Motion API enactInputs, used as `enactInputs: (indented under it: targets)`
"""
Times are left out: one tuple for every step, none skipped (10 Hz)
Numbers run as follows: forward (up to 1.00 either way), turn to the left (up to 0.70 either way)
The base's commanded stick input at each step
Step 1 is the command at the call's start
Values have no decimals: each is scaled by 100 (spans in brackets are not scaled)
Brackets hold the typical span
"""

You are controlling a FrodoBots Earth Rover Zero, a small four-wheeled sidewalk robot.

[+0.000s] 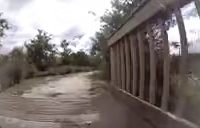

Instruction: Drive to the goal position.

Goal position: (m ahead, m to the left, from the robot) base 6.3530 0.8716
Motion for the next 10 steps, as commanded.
enactInputs:
  targets:
    - [96,38]
    - [93,37]
    - [90,35]
    - [90,35]
    - [89,35]
    - [88,35]
    - [86,34]
    - [84,33]
    - [85,34]
    - [93,15]
